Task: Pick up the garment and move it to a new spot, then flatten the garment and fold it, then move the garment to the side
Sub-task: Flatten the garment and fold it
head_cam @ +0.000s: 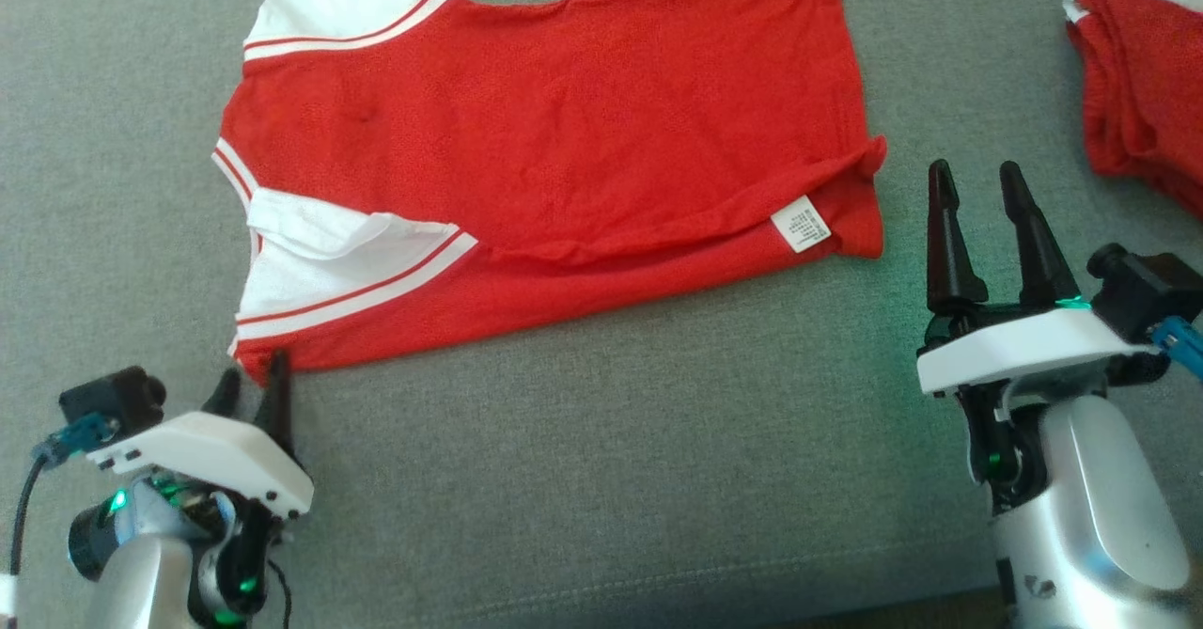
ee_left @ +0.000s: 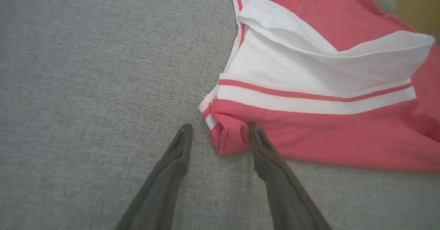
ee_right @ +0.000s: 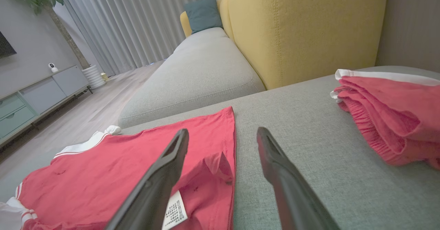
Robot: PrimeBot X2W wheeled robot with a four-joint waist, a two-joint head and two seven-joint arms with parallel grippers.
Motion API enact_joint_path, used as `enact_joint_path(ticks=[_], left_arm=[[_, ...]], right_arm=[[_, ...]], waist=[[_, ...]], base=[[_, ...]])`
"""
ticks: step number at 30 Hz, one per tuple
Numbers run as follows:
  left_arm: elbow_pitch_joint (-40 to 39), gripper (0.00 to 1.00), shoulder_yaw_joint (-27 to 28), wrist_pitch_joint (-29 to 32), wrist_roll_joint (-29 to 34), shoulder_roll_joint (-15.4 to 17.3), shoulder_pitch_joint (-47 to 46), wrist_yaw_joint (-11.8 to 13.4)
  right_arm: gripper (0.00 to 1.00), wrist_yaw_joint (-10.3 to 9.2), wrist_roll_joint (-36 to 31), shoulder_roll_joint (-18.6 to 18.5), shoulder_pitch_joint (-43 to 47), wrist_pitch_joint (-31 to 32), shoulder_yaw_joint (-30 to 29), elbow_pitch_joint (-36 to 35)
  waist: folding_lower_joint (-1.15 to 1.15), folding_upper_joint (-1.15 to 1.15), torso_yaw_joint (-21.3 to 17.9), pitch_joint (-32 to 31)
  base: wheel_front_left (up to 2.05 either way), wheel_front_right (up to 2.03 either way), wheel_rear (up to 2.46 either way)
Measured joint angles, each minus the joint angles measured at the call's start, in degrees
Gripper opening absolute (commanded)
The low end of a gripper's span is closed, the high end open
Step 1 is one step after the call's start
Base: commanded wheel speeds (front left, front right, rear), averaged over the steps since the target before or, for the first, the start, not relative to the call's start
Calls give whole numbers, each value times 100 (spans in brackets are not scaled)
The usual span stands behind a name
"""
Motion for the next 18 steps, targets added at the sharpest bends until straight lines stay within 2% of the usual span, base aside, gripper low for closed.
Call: enact_joint_path(ticks=[1, 2, 3, 4, 18], left_arm=[[22, 51, -1, 0, 0, 3, -18, 0], [48, 36, -1, 0, 0, 3, -48, -1], [66, 15, -7, 0, -2, 1, -81, -2], [75, 0, -11, 0, -18, 0, -101, -2], [-215, 0, -24, -269, -52, -8, -104, -56]], right_arm=[[100, 0, -1, 0, 0, 4, -1, 1], [100, 0, -8, 0, 0, 33, -7, 2], [100, 0, -10, 0, 0, 62, -9, 8], [100, 0, -10, 0, 0, 112, -9, 12], [100, 0, -155, 0, 182, 912, -38, 459]], waist=[[0, 0, -5, 7], [0, 0, -8, 13], [0, 0, -11, 16], [0, 0, -12, 20], [0, 0, 110, 41]], base=[[0, 0, 0], [0, 0, 0], [0, 0, 0], [0, 0, 0], [0, 0, 0]])
